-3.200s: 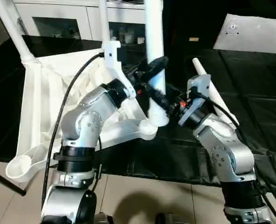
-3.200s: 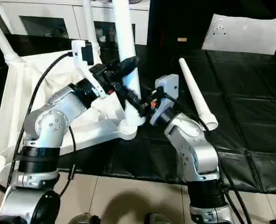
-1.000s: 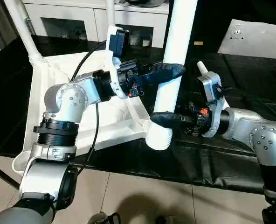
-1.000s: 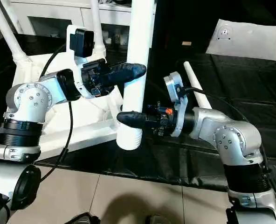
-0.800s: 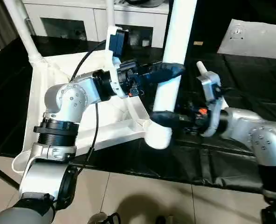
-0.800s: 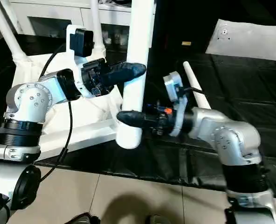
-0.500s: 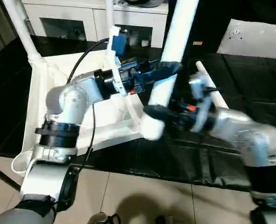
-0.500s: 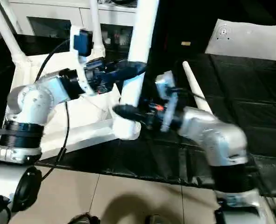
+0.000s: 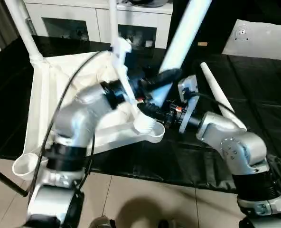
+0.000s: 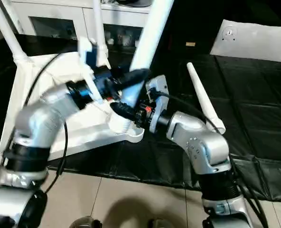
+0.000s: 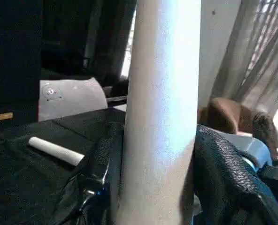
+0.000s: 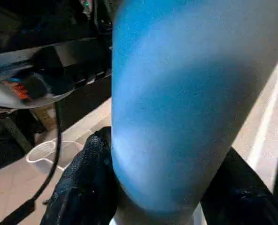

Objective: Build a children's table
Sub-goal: Pick table leg

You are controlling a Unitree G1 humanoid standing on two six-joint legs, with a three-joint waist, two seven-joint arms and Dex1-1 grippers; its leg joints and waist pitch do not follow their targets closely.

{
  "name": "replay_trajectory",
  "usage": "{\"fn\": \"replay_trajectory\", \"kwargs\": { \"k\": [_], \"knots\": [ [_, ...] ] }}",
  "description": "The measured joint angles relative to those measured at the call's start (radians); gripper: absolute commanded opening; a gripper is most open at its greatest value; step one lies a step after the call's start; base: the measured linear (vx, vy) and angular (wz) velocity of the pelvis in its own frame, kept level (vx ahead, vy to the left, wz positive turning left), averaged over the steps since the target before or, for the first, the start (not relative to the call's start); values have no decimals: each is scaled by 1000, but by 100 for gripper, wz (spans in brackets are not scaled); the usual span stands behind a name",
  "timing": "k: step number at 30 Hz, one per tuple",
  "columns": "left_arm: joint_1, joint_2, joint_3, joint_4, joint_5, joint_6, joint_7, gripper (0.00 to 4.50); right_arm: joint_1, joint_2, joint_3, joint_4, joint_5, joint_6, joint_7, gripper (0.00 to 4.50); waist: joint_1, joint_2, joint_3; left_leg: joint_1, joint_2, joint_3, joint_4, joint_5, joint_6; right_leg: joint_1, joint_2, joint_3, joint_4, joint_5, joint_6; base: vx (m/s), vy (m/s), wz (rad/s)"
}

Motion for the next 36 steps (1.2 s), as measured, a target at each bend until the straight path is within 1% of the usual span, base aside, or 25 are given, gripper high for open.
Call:
{"fn": "replay_trajectory", "kwargs": {
  "k": [4,14,18,21,26,28,31,36],
  "knots": [
    [4,-2,2,-6,-1,8,8,255,5,0,4,0,-2,-11,-3,193,-2,0,0,0,0,0,0,0,0,0,0,0,0,0,0,0,0,0],
    [16,-2,-5,-15,13,-10,13,255,8,1,10,0,-27,-22,-5,193,-7,0,0,0,0,0,0,0,0,0,0,0,0,0,1,0,0,0],
    [23,-2,1,-18,5,6,14,255,11,-4,19,0,-34,-24,-5,193,-8,0,0,-1,0,0,0,0,0,0,0,0,0,0,1,0,0,0],
    [30,1,18,-11,-29,15,9,255,11,-30,35,0,-46,-44,11,193,-9,-1,0,0,0,0,0,0,0,0,0,0,0,0,1,0,0,0],
    [39,25,55,14,-100,74,-46,255,15,-74,57,0,-65,-49,74,193,-11,-3,-1,0,0,0,0,0,0,0,0,0,0,0,1,0,0,0],
    [49,49,70,34,-137,120,-86,255,28,-108,75,0,-66,-53,114,193,-12,-5,-2,0,0,0,0,0,0,0,0,0,0,0,1,0,0,0],
    [70,80,87,69,-188,184,-135,255,55,-129,94,-1,-66,-55,153,193,-13,-7,-2,-1,0,0,0,0,0,-1,0,0,0,-1,1,0,0,0],
    [74,108,104,89,-217,224,-184,255,59,-134,100,-1,-67,-55,186,193,-15,-9,-3,0,0,0,0,0,0,0,0,0,0,-1,1,0,0,0]
  ]
}}
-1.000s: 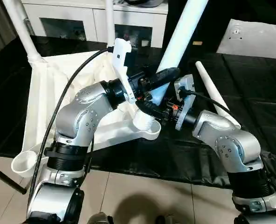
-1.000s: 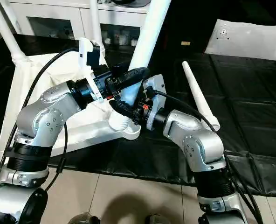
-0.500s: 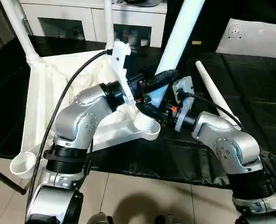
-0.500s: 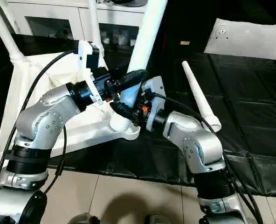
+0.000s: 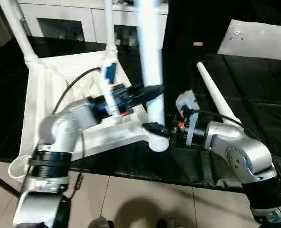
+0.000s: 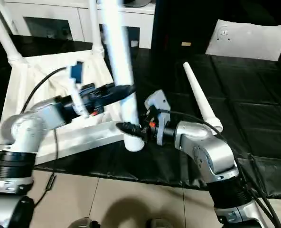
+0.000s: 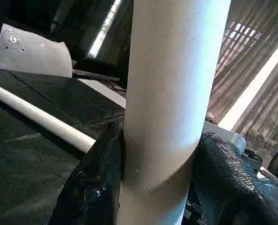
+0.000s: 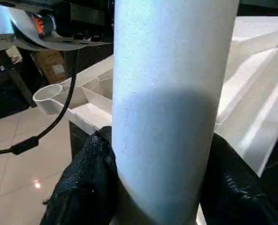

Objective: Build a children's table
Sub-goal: Pick table leg

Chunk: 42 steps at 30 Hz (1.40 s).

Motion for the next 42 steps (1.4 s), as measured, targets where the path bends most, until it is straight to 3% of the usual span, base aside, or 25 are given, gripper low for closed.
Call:
{"fn": "replay_trajectory", "kwargs": {
  "k": [7,12,15,23,24,27,28,31,37,38,42],
  "knots": [
    [24,-15,7,39,-6,-43,-18,255,25,13,1,6,-10,-24,-7,193,-1,-4,-2,0,0,0,0,0,0,0,0,0,0,0,0,0,0,0],
    [69,32,-57,38,88,-166,-78,254,43,17,8,11,-55,-48,-37,192,-7,-8,-4,0,0,-2,0,0,0,0,0,0,-1,0,0,0,0,0],
    [100,44,-84,40,130,-221,-111,288,62,21,17,24,-58,-64,-37,192,-7,-10,-4,0,0,-2,0,0,0,0,0,0,-1,-1,1,0,0,0],
    [100,42,-76,52,125,-221,-118,337,61,25,16,24,-59,-81,-36,192,-7,-12,-6,0,0,-1,0,0,0,0,0,0,-1,-1,1,0,0,0],
    [101,33,-68,50,113,-203,-106,370,61,32,13,24,-66,-87,-41,192,-7,-12,-6,0,0,-2,0,0,0,0,0,0,-1,-1,1,0,0,0],
    [111,4,-64,47,108,-180,-56,377,61,56,12,25,-80,-109,-72,192,-8,-12,-6,0,0,-2,0,0,0,0,0,0,-1,-1,1,0,0,0],
    [116,-14,-55,47,107,-180,-23,406,61,63,11,26,-87,-116,-87,192,-7,-12,-6,1,0,-1,0,0,0,0,0,0,-1,-1,1,0,0,0],
    [119,-73,-25,45,100,-182,72,418,53,90,-3,41,-105,-135,-142,192,-7,-12,-6,0,0,-1,0,0,0,0,0,0,-1,-1,1,0,0,0],
    [124,-143,-20,-30,156,-240,234,419,49,159,-6,68,-169,-196,-240,192,-10,-13,-6,0,1,-2,0,0,0,0,0,0,-1,-1,1,0,0,0],
    [124,-156,-20,-39,163,-247,255,392,49,169,-3,68,-171,-201,-247,192,-10,-13,-6,0,0,-2,0,0,0,0,0,0,-1,-1,1,0,0,0],
    [124,-177,-52,-82,238,-297,335,373,49,209,4,83,-203,-234,-302,192,-11,-13,-6,-1,1,-2,0,0,0,0,0,0,-2,-1,1,0,0,0]
  ]
}}
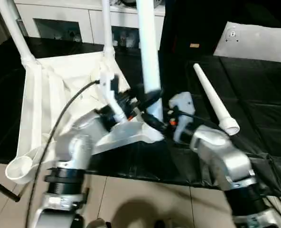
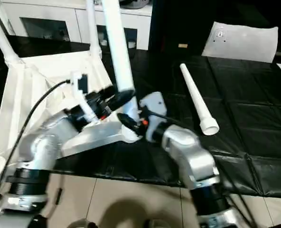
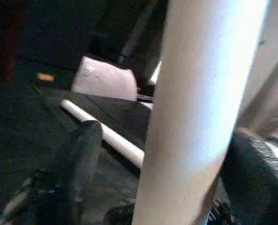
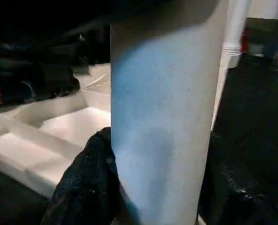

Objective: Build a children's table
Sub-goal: Pick table leg

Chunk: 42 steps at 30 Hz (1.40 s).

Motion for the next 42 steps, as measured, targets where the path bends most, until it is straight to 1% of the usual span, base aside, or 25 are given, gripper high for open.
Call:
{"fn": "replay_trajectory", "kwargs": {
  "k": [1,2,3,5,6,8,11,12,13,14,16,19,23,29,35,39,40,41,42],
  "knots": [
    [0,-1,-8,-6,13,-9,14,358,0,6,1,3,-3,-4,-8,192,-1,0,0,0,0,0,0,0,0,0,0,0,0,0,0,0,0,0],
    [0,-2,-15,-11,24,-14,22,358,0,10,2,4,-5,-6,-11,192,-1,0,0,0,0,0,0,0,0,0,0,0,0,0,0,0,0,0],
    [3,-11,-16,-20,31,-15,40,347,0,16,2,5,-8,-9,-20,192,-1,0,0,0,0,0,0,0,0,0,0,0,0,0,1,0,0,0],
    [7,-18,-16,-29,31,-15,58,339,0,25,2,15,-11,-12,-26,192,-1,0,0,0,0,0,0,0,0,0,0,0,0,0,1,0,0,0],
    [16,-27,-15,-36,31,-14,69,323,-1,32,2,25,-17,-18,-33,192,-2,0,0,0,0,0,0,0,0,0,0,0,-1,0,1,0,0,0],
    [28,-33,-15,-38,31,-14,78,301,-1,34,1,32,-27,-22,-43,192,-2,0,0,0,0,0,0,0,0,0,0,0,-1,0,1,0,0,0],
    [33,-43,-15,-44,29,-14,81,299,-2,38,0,33,-28,-23,-45,192,-2,0,0,0,0,0,0,0,0,0,0,0,-1,0,1,0,0,0],
    [35,-47,-14,-48,28,-14,84,277,-4,39,0,34,-28,-25,-46,192,-2,0,0,0,0,0,0,0,0,0,0,0,-1,0,1,0,0,0],
    [40,-49,-14,-57,25,-13,89,277,-8,40,-2,36,-28,-26,-46,192,-2,0,0,0,0,0,0,0,0,0,0,0,-1,0,1,0,0,0],
    [42,-50,-14,-62,22,-12,90,264,-10,40,-5,37,-28,-28,-46,192,-2,0,0,0,0,0,0,0,0,0,0,0,-1,0,1,0,0,0],
    [50,-50,-14,-71,11,-10,92,255,-10,41,-10,41,-28,-29,-46,192,-2,0,0,0,0,0,0,0,0,0,0,0,-1,0,1,0,0,0],
    [57,-53,-14,-72,-1,4,86,228,-10,41,-10,44,-28,-30,-46,192,-3,0,0,-1,0,0,0,0,0,0,0,0,-1,0,1,0,0,0],
    [58,-50,-14,-77,-2,18,79,206,-10,41,-9,45,-29,-30,-39,192,-4,0,0,-1,0,0,0,0,0,0,0,0,-1,-1,1,0,0,0],
    [57,-49,-13,-77,-3,35,80,196,-10,40,-9,53,-29,-30,-31,192,-4,0,0,-1,0,0,0,0,1,0,0,0,-3,-1,1,0,0,0],
    [53,-55,-7,-69,-12,39,94,195,-11,35,-10,55,-29,-29,-29,192,-4,0,0,-2,0,0,-1,-1,1,1,0,0,-7,0,1,0,0,0],
    [30,-59,8,-58,-18,51,108,195,-28,36,-28,55,-11,-2,-14,192,-4,0,0,-3,0,0,-1,-1,1,1,0,0,-7,0,1,0,0,0],
    [26,-60,8,-58,-20,51,110,195,-30,36,-31,54,-5,0,-10,227,-4,-1,0,-2,0,0,-1,-1,1,1,0,0,-7,0,1,0,0,0],
    [24,-60,9,-57,-21,51,111,195,-31,34,-33,53,-1,2,-7,227,-3,-1,0,-2,0,0,-1,-1,1,1,0,0,-7,0,1,0,0,0],
    [17,-59,14,-50,-22,54,115,195,-31,33,-40,52,10,7,1,264,-3,-1,0,-2,0,0,-2,-1,1,0,1,0,-7,0,1,0,0,0]
  ]
}}
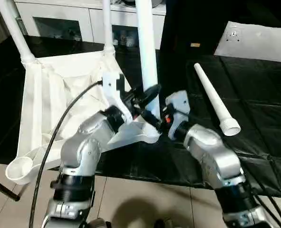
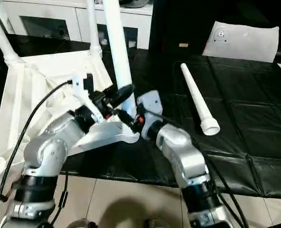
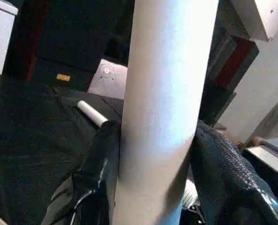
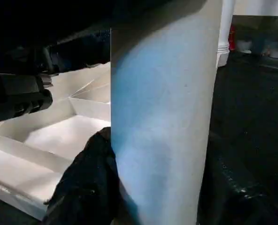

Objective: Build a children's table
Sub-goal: Pick table leg

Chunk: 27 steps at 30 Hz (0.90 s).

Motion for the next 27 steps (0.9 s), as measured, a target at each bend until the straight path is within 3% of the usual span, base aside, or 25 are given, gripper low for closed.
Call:
{"fn": "replay_trajectory", "kwargs": {
  "k": [3,10,16,21,27],
  "knots": [
    [-20,8,24,26,-2,2,11,193,-4,-3,-8,-16,28,23,19,270,1,0,0,0,0,0,-1,0,0,0,0,0,0,0,0,0,0,0],
    [-55,64,76,67,-13,8,2,190,-6,-53,-40,-72,105,101,84,348,3,0,0,1,0,0,-3,0,0,0,0,0,0,0,0,0,0,0],
    [-94,126,107,106,-77,72,-80,190,-32,-98,-141,-87,204,195,113,394,8,0,0,1,0,1,-3,0,0,1,0,0,0,1,-1,0,0,0],
    [-146,196,129,143,-195,186,-242,190,-41,-211,-184,-111,317,297,255,437,12,0,0,3,0,2,-4,0,0,1,0,0,1,1,-1,0,0,0],
    [-195,246,100,162,-268,246,-453,190,-42,-275,-186,-123,435,411,400,438,16,0,0,4,0,2,-4,0,0,1,0,0,2,1,-1,0,0,0]
  ]
}}
